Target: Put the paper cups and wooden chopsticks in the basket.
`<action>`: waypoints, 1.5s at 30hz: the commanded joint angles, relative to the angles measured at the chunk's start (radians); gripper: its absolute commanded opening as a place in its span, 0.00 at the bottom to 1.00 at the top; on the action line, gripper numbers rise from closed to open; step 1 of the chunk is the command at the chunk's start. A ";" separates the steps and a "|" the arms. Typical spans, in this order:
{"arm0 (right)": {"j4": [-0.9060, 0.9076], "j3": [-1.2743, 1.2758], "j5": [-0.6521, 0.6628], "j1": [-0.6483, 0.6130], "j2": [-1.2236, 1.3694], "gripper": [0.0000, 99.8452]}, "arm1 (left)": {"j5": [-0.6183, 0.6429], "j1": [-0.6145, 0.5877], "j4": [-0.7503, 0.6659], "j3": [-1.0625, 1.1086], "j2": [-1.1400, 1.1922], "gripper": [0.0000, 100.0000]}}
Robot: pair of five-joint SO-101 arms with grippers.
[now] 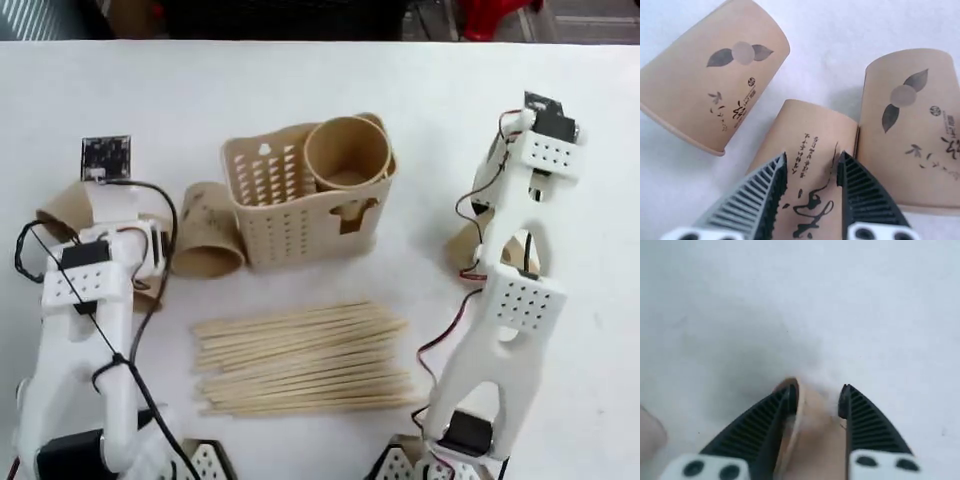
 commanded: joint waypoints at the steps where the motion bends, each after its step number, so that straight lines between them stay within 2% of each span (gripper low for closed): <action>1: 0.010 -0.032 0.017 0.030 -0.018 0.07 | 0.005 0.021 0.000 0.049 0.019 0.17; 3: 0.005 -0.040 0.018 0.051 -0.018 0.02 | 0.005 0.021 0.000 0.049 0.019 0.17; 7: 0.010 -0.057 0.114 0.067 -0.033 0.02 | 0.005 0.021 0.000 0.049 0.019 0.17; 9: 0.015 -0.078 0.118 0.081 -0.061 0.02 | 0.005 0.021 0.000 0.049 0.019 0.17; 14: 0.015 -0.097 0.011 0.124 -0.231 0.02 | 0.005 0.021 0.000 0.049 0.019 0.17; 23: 0.016 -0.094 -0.129 0.113 -0.602 0.02 | 0.005 0.019 0.000 0.049 0.019 0.17; 28: 0.013 -0.094 -0.285 -0.019 -0.763 0.02 | 0.005 0.019 0.000 0.049 0.019 0.17; 31: 0.010 -0.095 -0.358 -0.193 -0.823 0.02 | 0.005 0.019 0.000 0.049 0.019 0.17; 36: -0.039 -0.104 -0.361 -0.460 -0.862 0.02 | 0.005 0.018 0.000 0.049 0.019 0.17; 40: -0.130 -0.094 -0.361 -0.535 -0.842 0.02 | 0.005 0.018 0.000 0.049 0.019 0.17; 45: -0.197 -0.094 -0.361 -0.555 -0.745 0.02 | 0.005 0.016 0.000 0.049 0.019 0.17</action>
